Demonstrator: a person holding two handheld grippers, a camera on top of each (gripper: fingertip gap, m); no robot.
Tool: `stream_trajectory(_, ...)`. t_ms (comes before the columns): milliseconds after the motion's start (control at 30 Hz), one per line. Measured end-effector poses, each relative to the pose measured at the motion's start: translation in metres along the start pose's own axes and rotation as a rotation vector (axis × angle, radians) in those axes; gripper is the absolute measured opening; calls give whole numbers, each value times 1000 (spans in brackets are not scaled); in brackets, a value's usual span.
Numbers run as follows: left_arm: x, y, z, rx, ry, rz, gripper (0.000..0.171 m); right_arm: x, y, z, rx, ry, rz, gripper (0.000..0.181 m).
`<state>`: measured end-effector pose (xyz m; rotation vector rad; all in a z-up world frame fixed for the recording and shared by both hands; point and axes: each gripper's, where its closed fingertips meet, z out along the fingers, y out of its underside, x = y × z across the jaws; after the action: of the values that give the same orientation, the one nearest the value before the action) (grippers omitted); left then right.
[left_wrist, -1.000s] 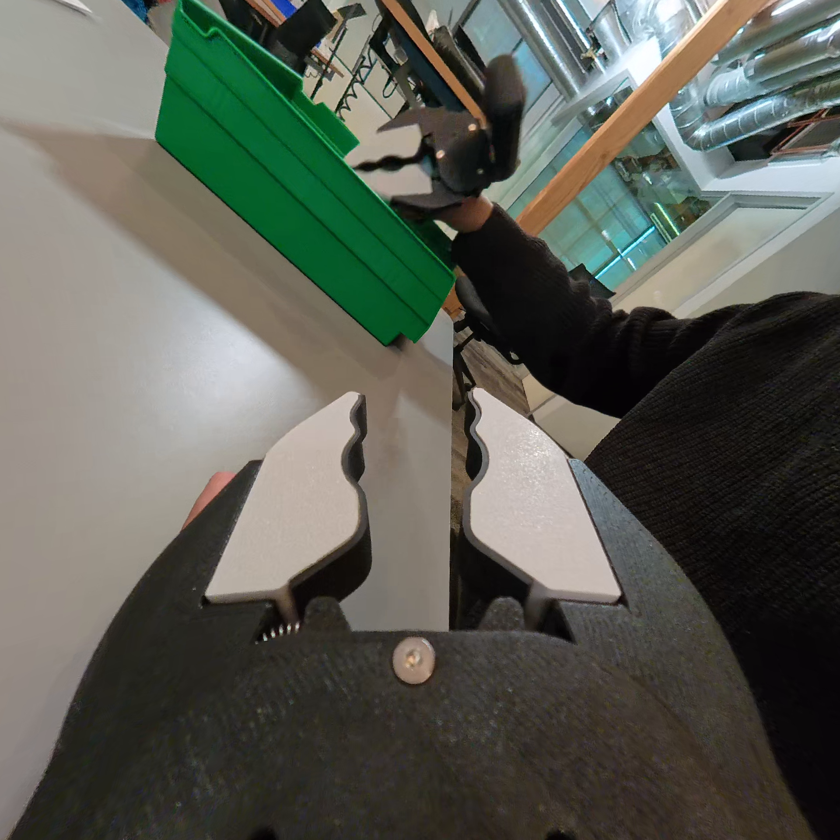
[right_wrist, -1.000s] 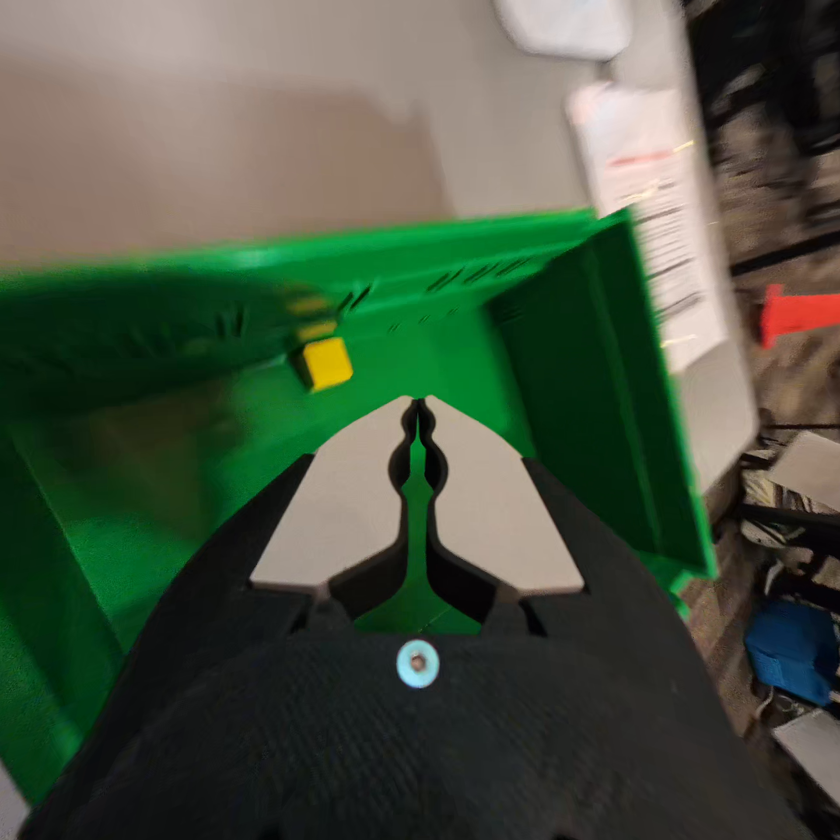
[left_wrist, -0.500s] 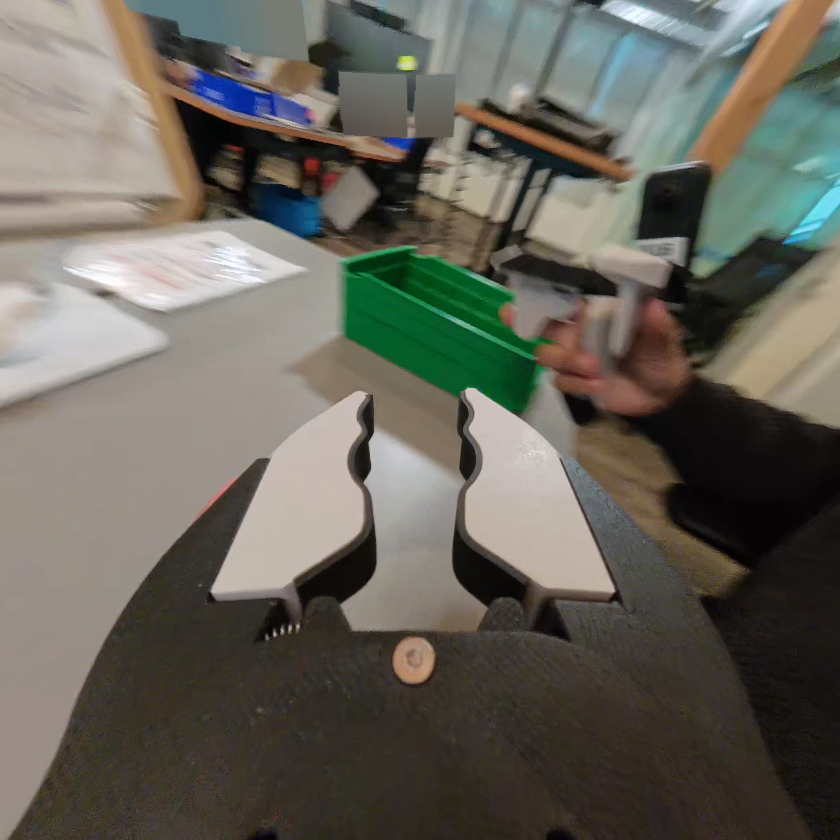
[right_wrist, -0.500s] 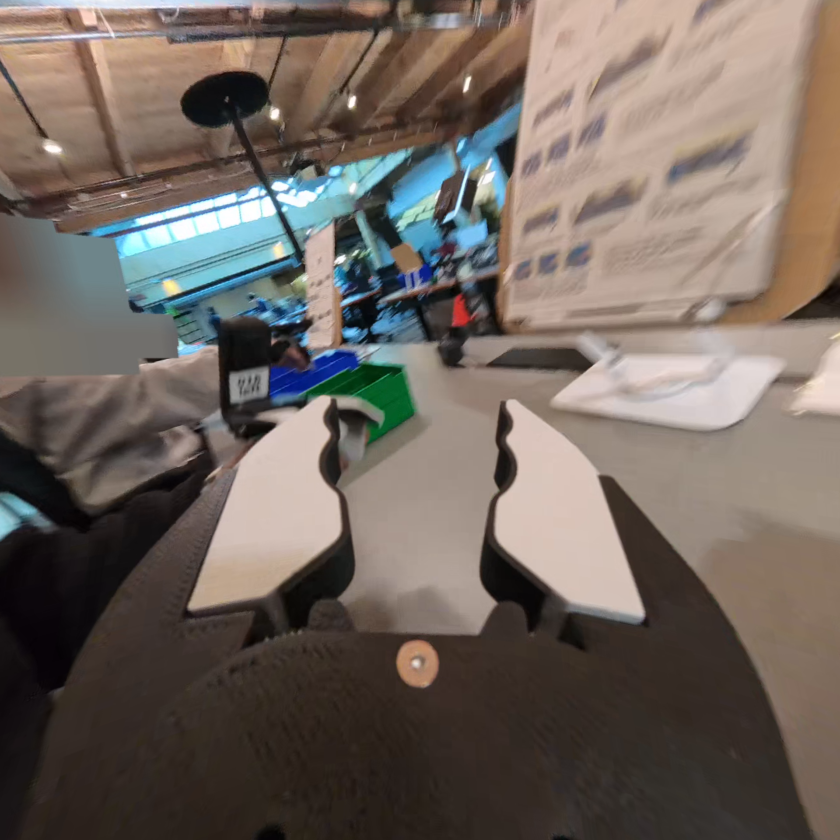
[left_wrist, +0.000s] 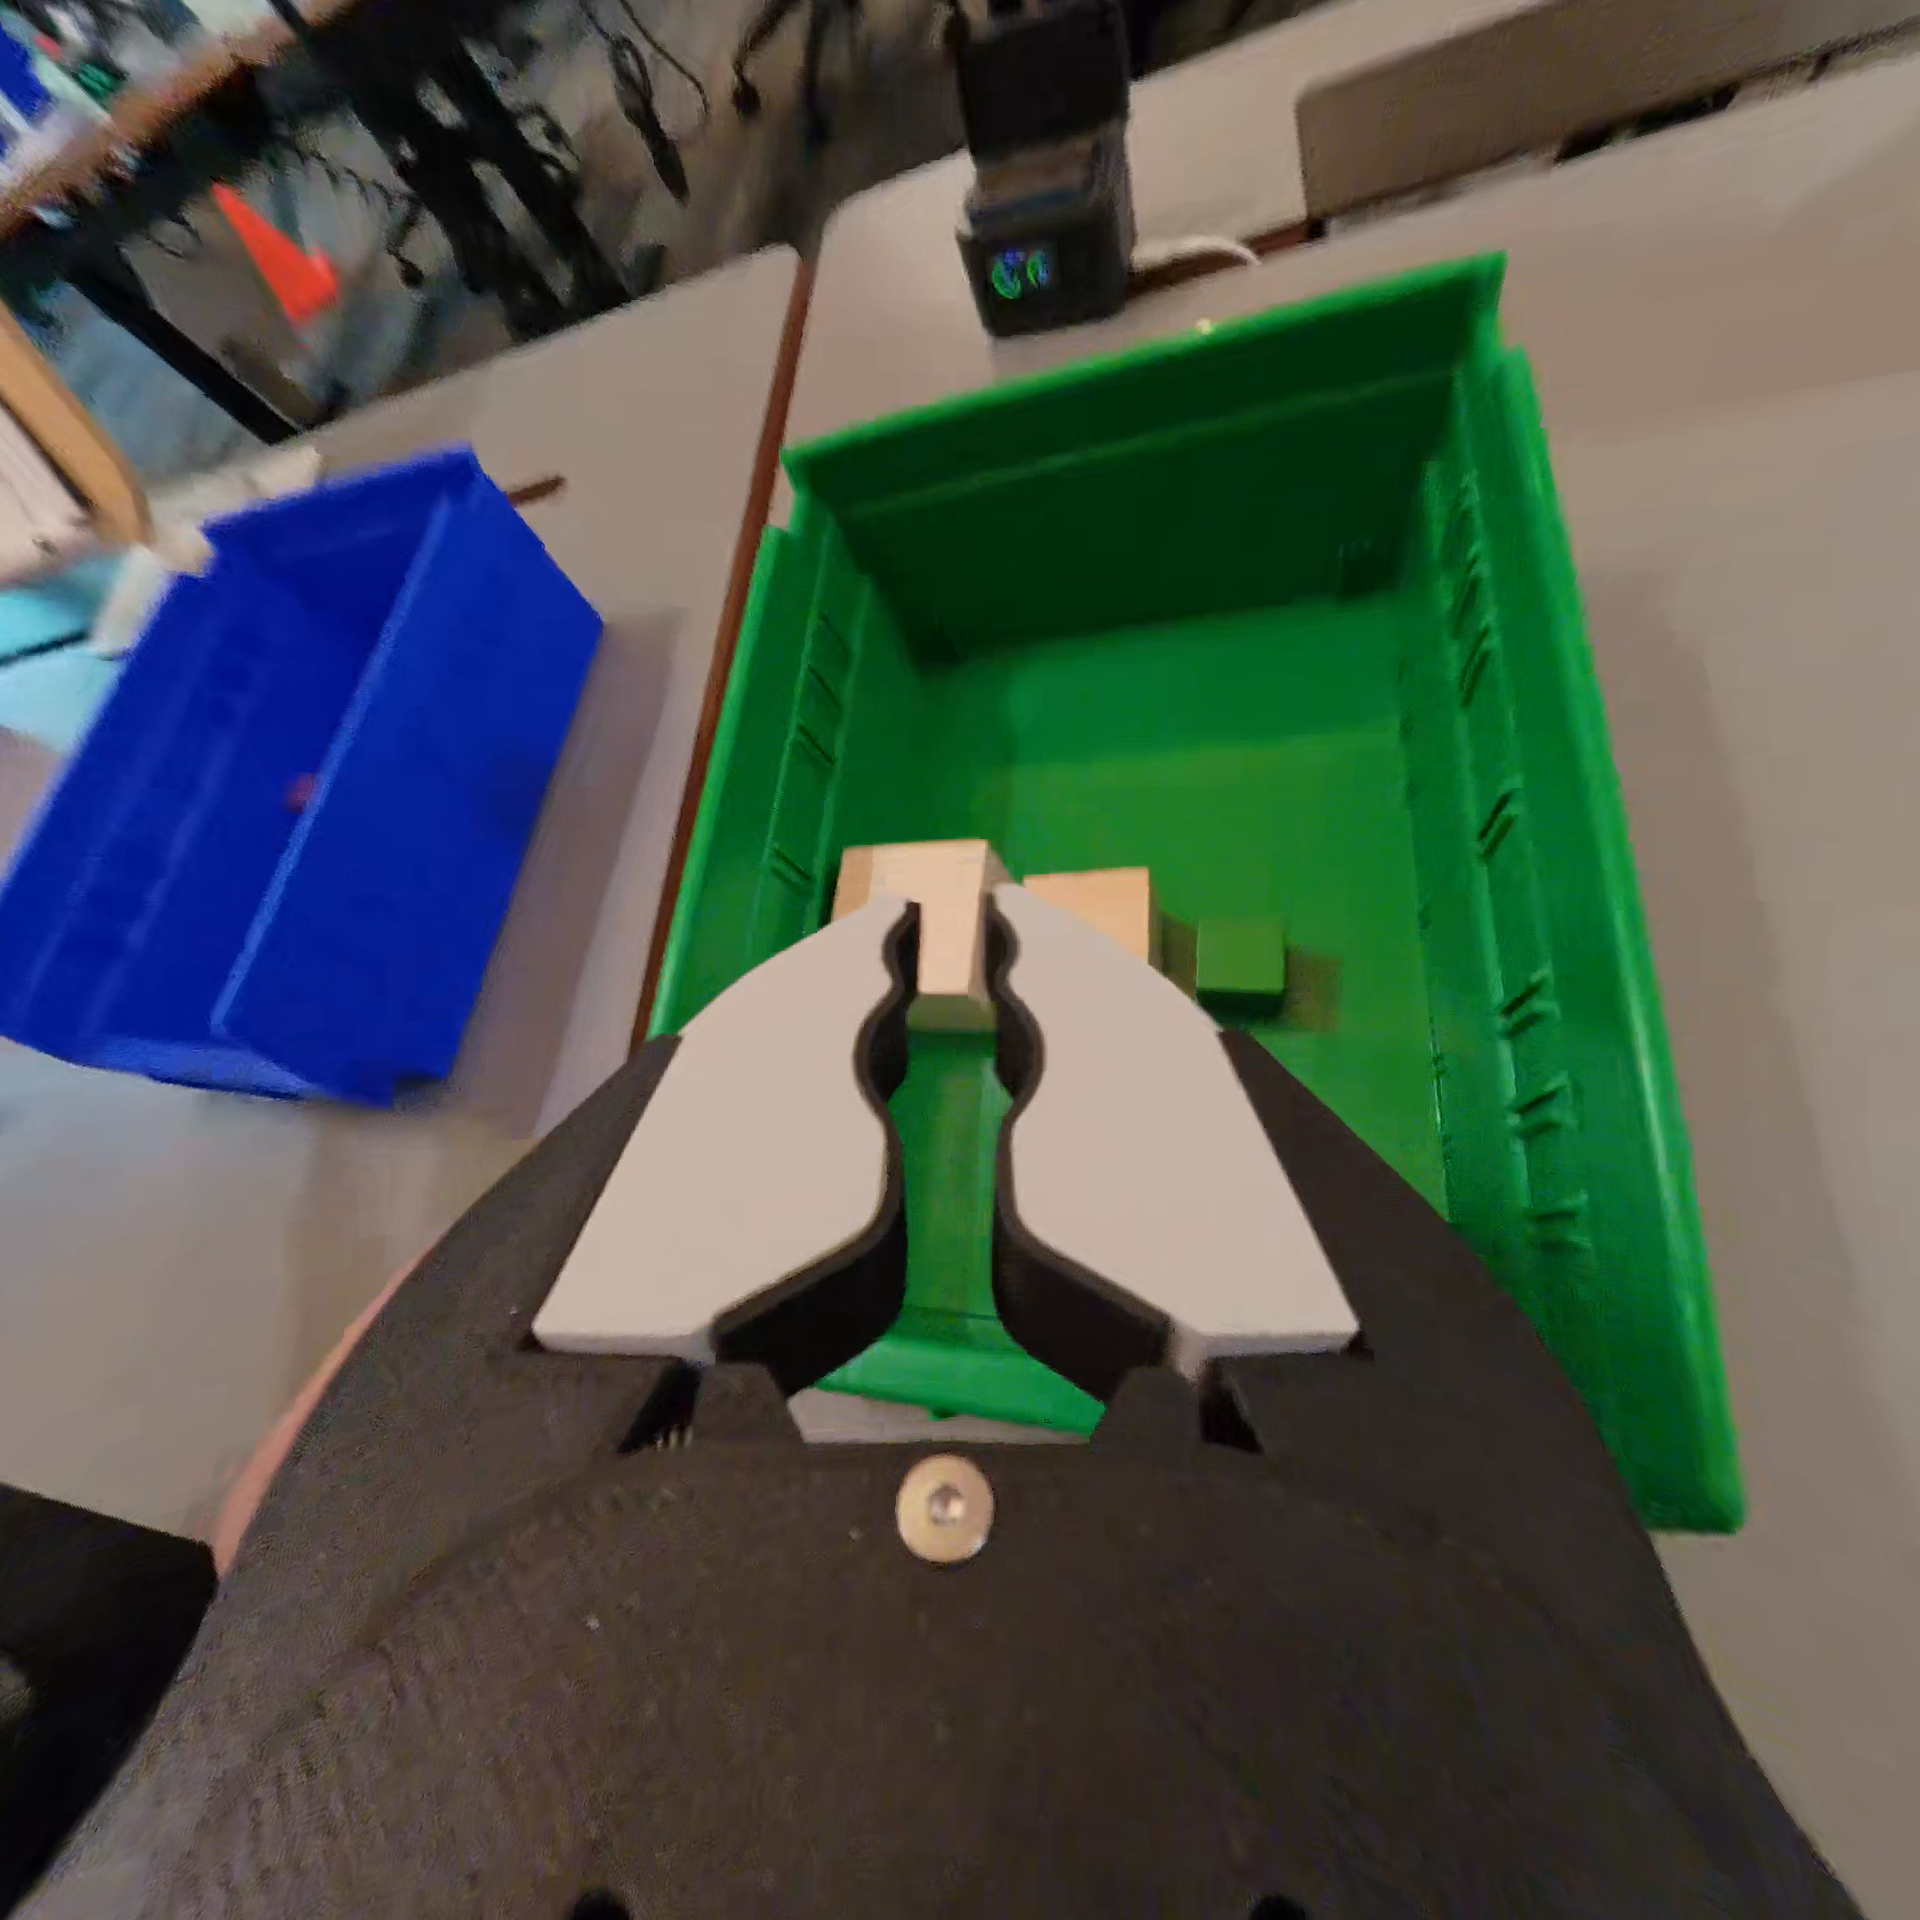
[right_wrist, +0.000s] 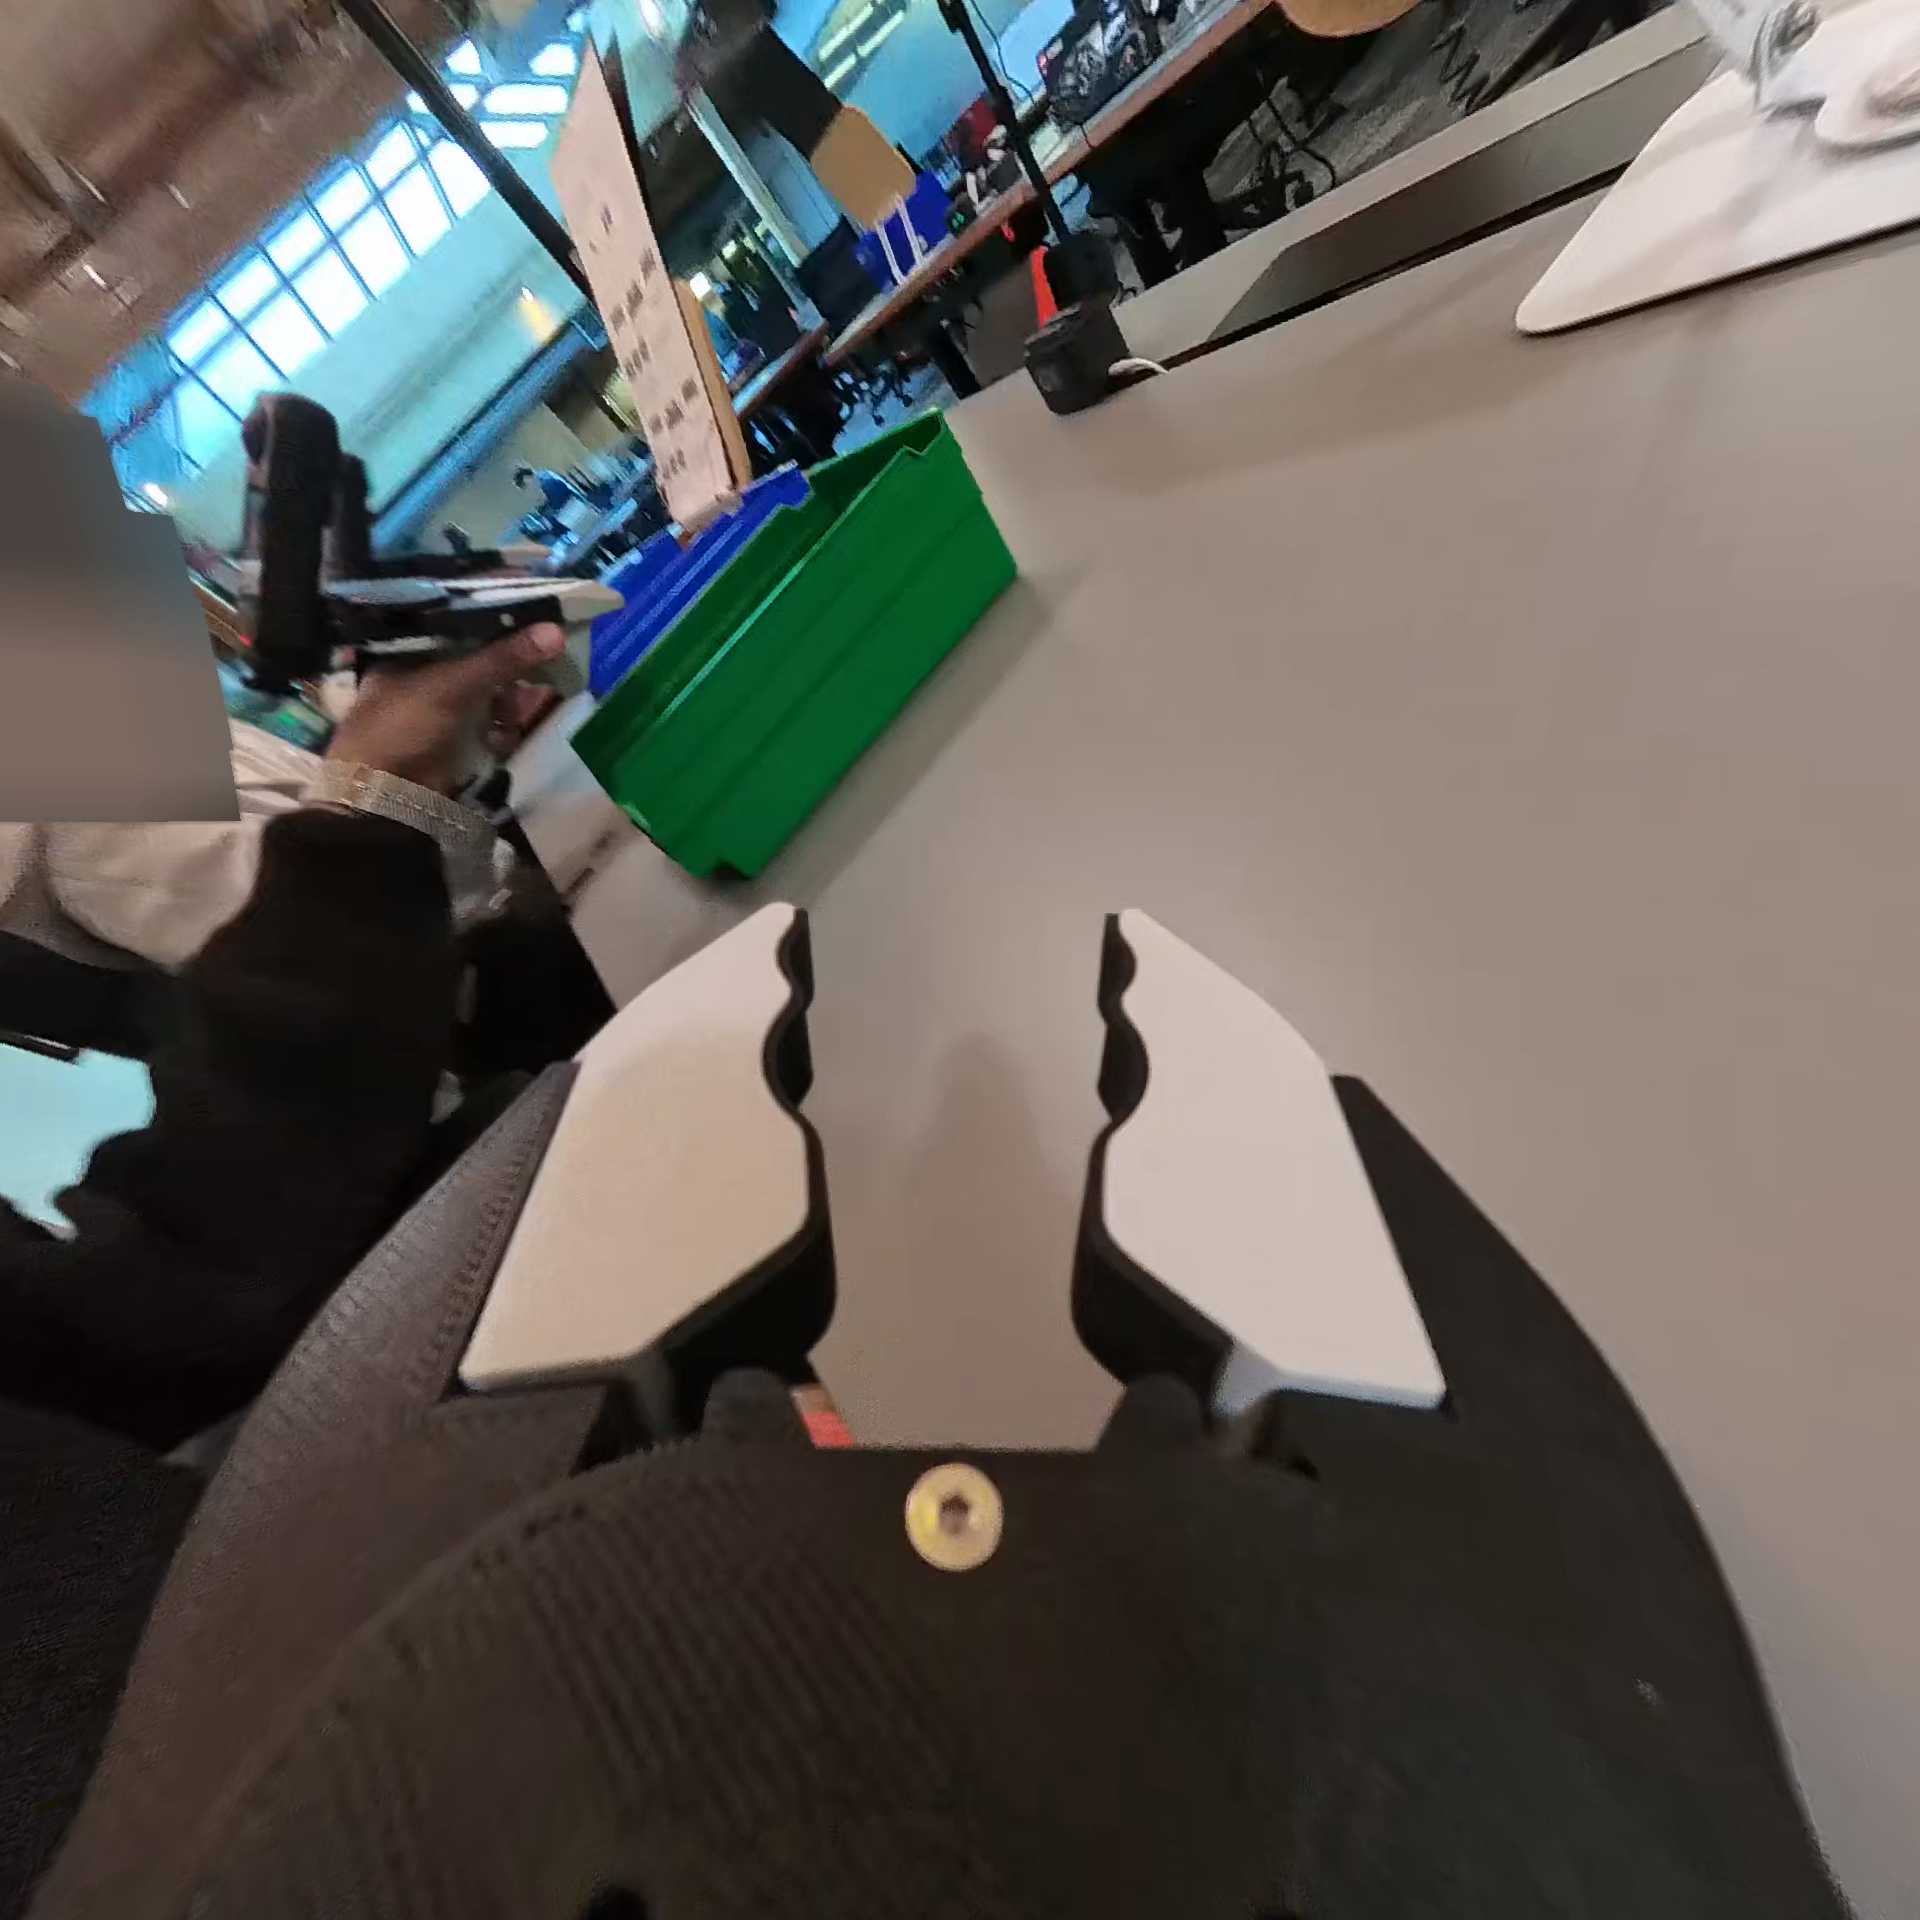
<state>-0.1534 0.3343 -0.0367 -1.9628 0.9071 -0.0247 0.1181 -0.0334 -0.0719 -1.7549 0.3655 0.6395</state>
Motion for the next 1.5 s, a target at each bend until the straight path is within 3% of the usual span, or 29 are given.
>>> stream_trajectory(133, 24, 17, 6, -39, 102, 55, 46, 3, 4, 9, -62, 3, -74, 51)
stream_trajectory(300, 44, 59, 22, -187, 143, 57, 59, -1, 10, 21, -122, -55, -86, 48)
stream_trajectory(400, 45, 71, 22, -210, 157, 20, 59, -4, 12, 25, -140, -92, -63, 47)
stream_trajectory(633, 47, 66, 23, -163, 157, 17, 58, -6, 17, 31, -167, -138, 13, 45)
stream_trajectory(1167, 83, 57, 32, -158, 406, -102, 40, 1, 24, 25, -187, -118, 47, 44)
stream_trajectory(1500, 88, 53, 39, -165, 436, -145, 37, 6, 23, 14, -165, -97, 68, 43)
